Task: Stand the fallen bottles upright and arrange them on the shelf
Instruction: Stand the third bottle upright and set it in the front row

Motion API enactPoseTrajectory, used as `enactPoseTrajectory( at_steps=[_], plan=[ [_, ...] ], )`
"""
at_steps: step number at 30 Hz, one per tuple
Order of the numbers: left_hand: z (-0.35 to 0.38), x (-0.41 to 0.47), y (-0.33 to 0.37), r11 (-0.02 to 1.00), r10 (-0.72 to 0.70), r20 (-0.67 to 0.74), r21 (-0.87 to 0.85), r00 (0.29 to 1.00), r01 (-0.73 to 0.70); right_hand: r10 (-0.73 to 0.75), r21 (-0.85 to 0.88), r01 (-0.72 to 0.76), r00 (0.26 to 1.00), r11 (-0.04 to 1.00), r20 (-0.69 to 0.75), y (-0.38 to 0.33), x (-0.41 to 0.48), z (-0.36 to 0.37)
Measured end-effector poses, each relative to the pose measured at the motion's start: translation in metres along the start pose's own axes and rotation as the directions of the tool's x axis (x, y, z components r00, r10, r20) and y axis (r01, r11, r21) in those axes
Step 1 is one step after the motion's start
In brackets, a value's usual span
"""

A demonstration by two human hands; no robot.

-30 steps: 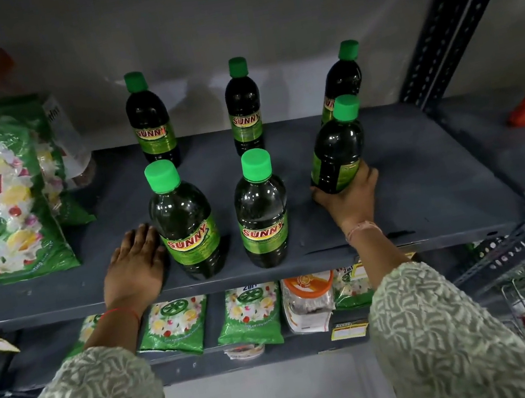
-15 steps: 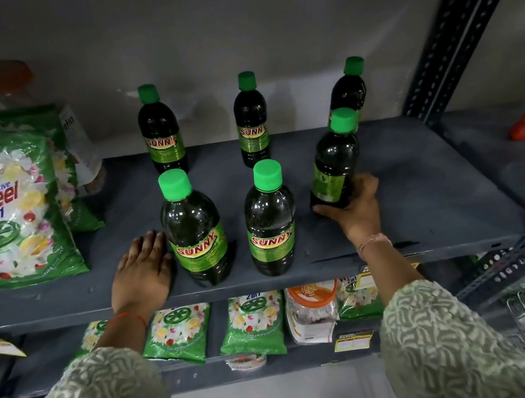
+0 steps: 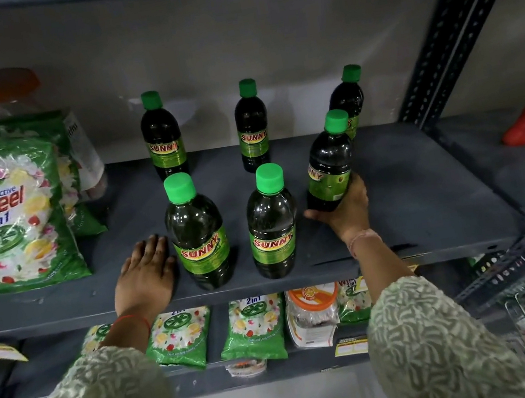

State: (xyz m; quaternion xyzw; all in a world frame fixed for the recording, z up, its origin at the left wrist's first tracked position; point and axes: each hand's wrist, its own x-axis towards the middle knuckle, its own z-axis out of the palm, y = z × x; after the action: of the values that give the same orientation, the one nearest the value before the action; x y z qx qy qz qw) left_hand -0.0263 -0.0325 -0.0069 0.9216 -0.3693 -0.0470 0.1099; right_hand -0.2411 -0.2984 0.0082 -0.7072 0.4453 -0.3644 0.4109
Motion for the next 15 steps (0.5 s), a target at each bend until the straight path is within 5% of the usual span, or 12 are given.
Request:
enactPoseTrajectory(
  at_steps=[3,9,15],
  plan=[
    [0.0,0.0,0.0,1.0,0.002,0.0,0.005,1.0,-0.002,0.064,0.15,-0.075,0.995,0.986,0.078,0.005,0.002,-0.005],
    [0.0,0.001,0.0,1.0,0.01,0.005,0.014,1.0,-0.01,0.093,0.116,-0.146,0.922,0.983,0.376,0.009,0.022,-0.025],
    [0.0,0.0,-0.001,1.0,0.014,-0.006,0.016,1.0,-0.013,0.035,0.163,-0.117,0.898,0.98,0.438,0.011,0.021,-0.031]
  ],
)
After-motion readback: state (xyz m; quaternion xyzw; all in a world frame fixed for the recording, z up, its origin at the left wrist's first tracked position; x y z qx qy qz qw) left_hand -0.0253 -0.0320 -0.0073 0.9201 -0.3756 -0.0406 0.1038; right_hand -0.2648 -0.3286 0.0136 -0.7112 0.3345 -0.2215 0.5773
